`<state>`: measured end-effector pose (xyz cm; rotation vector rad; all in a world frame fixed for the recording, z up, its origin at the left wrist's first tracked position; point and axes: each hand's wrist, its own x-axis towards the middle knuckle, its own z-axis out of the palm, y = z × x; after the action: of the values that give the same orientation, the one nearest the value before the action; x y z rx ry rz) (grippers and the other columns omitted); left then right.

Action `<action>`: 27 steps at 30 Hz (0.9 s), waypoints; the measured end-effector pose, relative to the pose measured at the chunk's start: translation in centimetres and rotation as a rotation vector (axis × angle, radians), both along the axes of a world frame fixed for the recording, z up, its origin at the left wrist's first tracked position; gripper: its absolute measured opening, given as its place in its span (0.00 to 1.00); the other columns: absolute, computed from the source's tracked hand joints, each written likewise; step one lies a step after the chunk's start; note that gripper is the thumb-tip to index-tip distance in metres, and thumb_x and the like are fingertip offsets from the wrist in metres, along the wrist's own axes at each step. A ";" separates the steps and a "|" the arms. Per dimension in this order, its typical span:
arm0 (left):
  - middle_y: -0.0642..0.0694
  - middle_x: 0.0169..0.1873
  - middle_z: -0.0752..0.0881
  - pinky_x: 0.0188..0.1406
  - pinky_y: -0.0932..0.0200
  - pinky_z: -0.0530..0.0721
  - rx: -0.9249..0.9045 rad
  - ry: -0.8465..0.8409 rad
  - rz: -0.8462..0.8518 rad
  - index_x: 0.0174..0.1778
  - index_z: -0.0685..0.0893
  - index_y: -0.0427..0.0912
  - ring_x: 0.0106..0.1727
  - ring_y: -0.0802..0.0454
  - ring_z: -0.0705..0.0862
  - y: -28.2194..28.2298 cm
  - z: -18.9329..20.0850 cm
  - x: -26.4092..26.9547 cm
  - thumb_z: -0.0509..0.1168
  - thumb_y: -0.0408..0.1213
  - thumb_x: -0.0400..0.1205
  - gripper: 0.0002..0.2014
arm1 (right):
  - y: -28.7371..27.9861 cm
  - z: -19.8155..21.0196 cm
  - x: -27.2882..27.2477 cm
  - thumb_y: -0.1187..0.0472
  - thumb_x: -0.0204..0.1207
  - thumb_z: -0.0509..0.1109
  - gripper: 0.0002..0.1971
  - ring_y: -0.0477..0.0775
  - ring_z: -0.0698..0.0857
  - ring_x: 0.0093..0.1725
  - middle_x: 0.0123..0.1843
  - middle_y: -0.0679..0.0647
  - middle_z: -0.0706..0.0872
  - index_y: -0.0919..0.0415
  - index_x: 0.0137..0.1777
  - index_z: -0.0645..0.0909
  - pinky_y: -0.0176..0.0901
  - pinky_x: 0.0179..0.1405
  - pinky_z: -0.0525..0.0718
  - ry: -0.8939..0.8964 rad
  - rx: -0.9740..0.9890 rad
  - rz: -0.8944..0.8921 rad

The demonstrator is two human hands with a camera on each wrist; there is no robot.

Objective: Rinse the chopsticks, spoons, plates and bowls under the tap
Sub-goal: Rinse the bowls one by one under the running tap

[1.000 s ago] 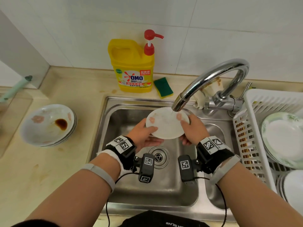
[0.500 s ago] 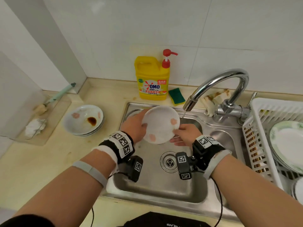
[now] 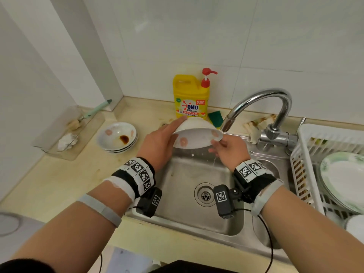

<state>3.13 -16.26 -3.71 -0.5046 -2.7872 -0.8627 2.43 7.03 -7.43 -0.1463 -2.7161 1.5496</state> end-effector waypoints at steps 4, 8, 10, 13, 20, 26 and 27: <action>0.41 0.64 0.87 0.58 0.41 0.86 0.017 0.028 -0.010 0.84 0.64 0.64 0.55 0.36 0.88 0.8 0.6 1.6 0.58 0.40 0.91 0.26 | 1.3 1.1 1.5 0.57 0.85 0.70 0.10 0.43 0.92 0.43 0.35 0.46 0.93 0.57 0.46 0.91 0.54 0.58 0.87 0.036 0.041 -0.001; 0.43 0.72 0.83 0.66 0.42 0.84 0.051 0.049 -0.038 0.85 0.64 0.65 0.63 0.39 0.86 1.9 1.0 3.0 0.58 0.40 0.91 0.27 | 2.6 2.0 2.8 0.57 0.84 0.71 0.09 0.50 0.92 0.47 0.38 0.48 0.94 0.54 0.46 0.92 0.54 0.60 0.87 0.061 0.058 -0.006; 0.45 0.73 0.83 0.66 0.44 0.84 0.055 0.072 -0.061 0.85 0.65 0.63 0.64 0.40 0.85 2.4 1.4 3.4 0.59 0.39 0.90 0.27 | 3.1 2.4 3.5 0.57 0.83 0.71 0.09 0.53 0.92 0.48 0.40 0.50 0.94 0.56 0.48 0.93 0.56 0.60 0.86 0.093 0.082 -0.028; 0.45 0.74 0.82 0.67 0.54 0.80 0.060 0.118 -0.109 0.85 0.67 0.58 0.66 0.40 0.85 2.7 2.3 3.4 0.60 0.37 0.90 0.27 | 3.5 3.4 4.5 0.57 0.84 0.71 0.10 0.55 0.90 0.47 0.41 0.51 0.94 0.56 0.46 0.93 0.54 0.59 0.85 0.141 0.120 -0.071; 0.45 0.76 0.81 0.71 0.49 0.80 0.087 0.071 -0.154 0.86 0.67 0.59 0.70 0.39 0.83 2.1 3.0 3.1 0.59 0.49 0.89 0.27 | 2.6 5.0 6.8 0.57 0.84 0.72 0.11 0.54 0.90 0.48 0.41 0.52 0.94 0.56 0.42 0.92 0.47 0.57 0.83 0.141 0.154 -0.174; 0.46 0.75 0.82 0.69 0.52 0.81 0.168 0.101 -0.217 0.84 0.70 0.58 0.70 0.42 0.84 1.2 2.5 3.0 0.62 0.37 0.89 0.27 | 1.3 5.6 8.9 0.56 0.85 0.70 0.11 0.54 0.89 0.48 0.44 0.54 0.93 0.60 0.52 0.92 0.45 0.56 0.82 0.167 0.222 -0.258; 0.45 0.74 0.83 0.68 0.54 0.80 0.181 0.072 -0.215 0.84 0.70 0.59 0.69 0.42 0.84 1.2 2.4 2.8 0.61 0.37 0.89 0.26 | 1.0 5.6 9.2 0.57 0.85 0.70 0.11 0.53 0.88 0.47 0.43 0.53 0.93 0.60 0.50 0.92 0.44 0.54 0.81 0.167 0.246 -0.257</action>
<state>5.95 -15.02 -1.34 -0.7973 -2.5909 -1.1047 11.67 8.05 -1.85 -0.3310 -2.6056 1.1008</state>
